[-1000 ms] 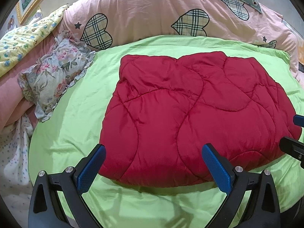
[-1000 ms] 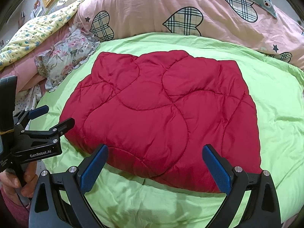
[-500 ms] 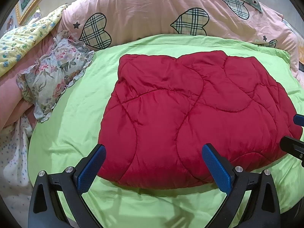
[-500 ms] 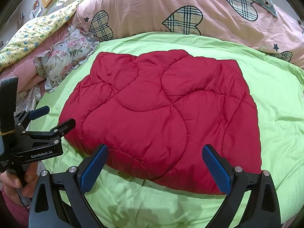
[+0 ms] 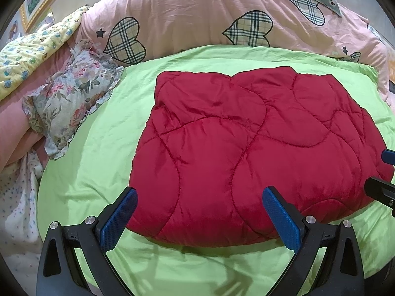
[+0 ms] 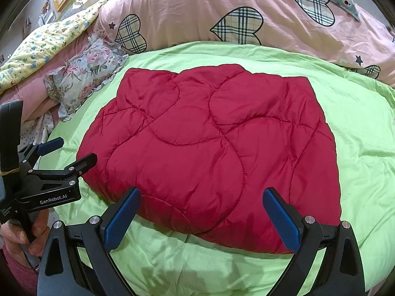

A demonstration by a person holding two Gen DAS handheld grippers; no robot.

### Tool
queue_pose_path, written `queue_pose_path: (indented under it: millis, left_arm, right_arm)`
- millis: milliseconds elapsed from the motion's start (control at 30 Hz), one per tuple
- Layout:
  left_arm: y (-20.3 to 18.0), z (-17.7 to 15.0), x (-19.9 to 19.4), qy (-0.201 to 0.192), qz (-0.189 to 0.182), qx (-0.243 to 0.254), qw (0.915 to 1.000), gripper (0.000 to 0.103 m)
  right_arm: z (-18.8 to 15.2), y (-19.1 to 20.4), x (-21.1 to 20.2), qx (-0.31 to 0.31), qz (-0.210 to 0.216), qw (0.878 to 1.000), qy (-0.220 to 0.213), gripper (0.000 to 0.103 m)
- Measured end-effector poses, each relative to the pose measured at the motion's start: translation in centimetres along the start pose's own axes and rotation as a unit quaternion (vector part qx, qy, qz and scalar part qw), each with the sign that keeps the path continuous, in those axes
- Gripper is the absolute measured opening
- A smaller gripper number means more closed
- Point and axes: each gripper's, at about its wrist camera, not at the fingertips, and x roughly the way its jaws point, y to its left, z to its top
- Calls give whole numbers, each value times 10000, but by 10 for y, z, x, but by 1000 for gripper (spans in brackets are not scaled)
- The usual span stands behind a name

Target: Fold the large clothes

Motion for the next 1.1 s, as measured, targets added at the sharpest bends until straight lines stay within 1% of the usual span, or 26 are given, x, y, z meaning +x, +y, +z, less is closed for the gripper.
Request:
queue_pose_path:
  millis: [733,1100]
  left_arm:
    - [2,2,0,-18,3,9,10000,102]
    - [6,2,1,0,-70,-50,10000,102]
  right_arm:
    - [1,-1,-1,26,29,10000,-18,100]
    - [2,-2,-3,44,33,10000,-34,100]
